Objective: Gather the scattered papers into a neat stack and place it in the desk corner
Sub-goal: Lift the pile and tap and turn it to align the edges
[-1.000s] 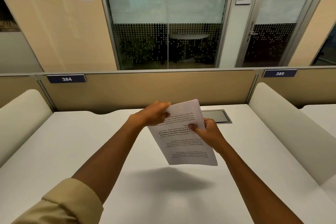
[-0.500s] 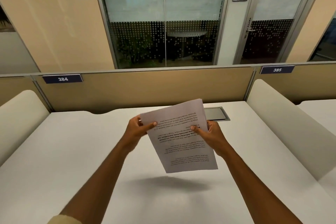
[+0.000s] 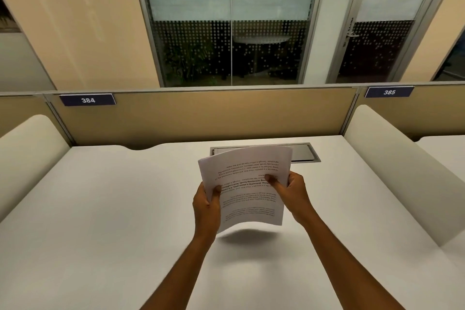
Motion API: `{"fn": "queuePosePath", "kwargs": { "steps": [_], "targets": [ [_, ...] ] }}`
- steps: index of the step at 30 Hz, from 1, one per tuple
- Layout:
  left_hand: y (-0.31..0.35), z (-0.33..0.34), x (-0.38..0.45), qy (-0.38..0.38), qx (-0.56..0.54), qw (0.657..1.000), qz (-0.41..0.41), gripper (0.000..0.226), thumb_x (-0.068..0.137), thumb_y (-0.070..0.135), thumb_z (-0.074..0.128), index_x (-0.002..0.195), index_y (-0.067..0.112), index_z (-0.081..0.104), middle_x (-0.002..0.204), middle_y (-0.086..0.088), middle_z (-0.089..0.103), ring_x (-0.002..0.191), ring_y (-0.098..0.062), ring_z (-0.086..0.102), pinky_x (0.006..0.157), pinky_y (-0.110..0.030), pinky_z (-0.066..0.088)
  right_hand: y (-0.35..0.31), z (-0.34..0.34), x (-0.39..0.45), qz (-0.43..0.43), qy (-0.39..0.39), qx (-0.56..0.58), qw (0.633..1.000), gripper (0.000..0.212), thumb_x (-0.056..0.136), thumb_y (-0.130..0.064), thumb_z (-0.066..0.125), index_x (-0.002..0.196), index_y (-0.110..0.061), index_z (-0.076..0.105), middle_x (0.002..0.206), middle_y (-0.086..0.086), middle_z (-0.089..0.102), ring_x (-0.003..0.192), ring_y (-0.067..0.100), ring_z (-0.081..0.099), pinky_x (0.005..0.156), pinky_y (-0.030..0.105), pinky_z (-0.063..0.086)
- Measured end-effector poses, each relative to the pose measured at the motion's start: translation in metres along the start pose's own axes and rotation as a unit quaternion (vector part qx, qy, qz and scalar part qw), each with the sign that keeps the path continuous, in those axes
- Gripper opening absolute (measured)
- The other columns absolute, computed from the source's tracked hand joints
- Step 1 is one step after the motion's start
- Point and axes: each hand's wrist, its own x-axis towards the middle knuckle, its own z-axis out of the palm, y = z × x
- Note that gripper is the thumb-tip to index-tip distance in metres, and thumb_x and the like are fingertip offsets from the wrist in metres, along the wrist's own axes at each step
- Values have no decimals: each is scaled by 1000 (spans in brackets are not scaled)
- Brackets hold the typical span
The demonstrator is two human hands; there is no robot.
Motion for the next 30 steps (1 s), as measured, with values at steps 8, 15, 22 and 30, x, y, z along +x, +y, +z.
{"fn": "queuePosePath", "kwargs": {
  "steps": [8,15,22,30],
  "targets": [
    [-28,-9,-11,-8,38,999,-3,21,99,18,49,116,28,56,106,0,67,96,-21,67,72,-29,62,32,15,-16,41,27,28,998,21,88,-27,69,107,-28,61,98,-1,72,87,21,71,67,33,62],
    [-44,-11,-18,-22,43,998,-35,27,100,13,48,123,25,52,113,-2,64,105,-22,63,81,-35,60,45,22,-22,56,13,18,998,32,91,-27,64,121,-28,54,107,-4,67,97,18,66,67,25,58],
    [-45,-18,-16,-19,42,999,-26,29,99,14,49,111,41,52,108,5,65,98,-15,65,67,-21,58,50,21,-24,56,9,14,998,34,91,-28,64,123,-27,54,108,-3,68,96,19,67,72,31,61],
    [-58,-19,-15,-28,60,997,-44,28,100,13,48,118,34,50,109,9,63,101,-17,63,62,-15,57,57,26,-26,64,3,27,998,37,93,-22,62,128,-23,53,115,0,66,102,20,64,78,32,58]
  ]
}}
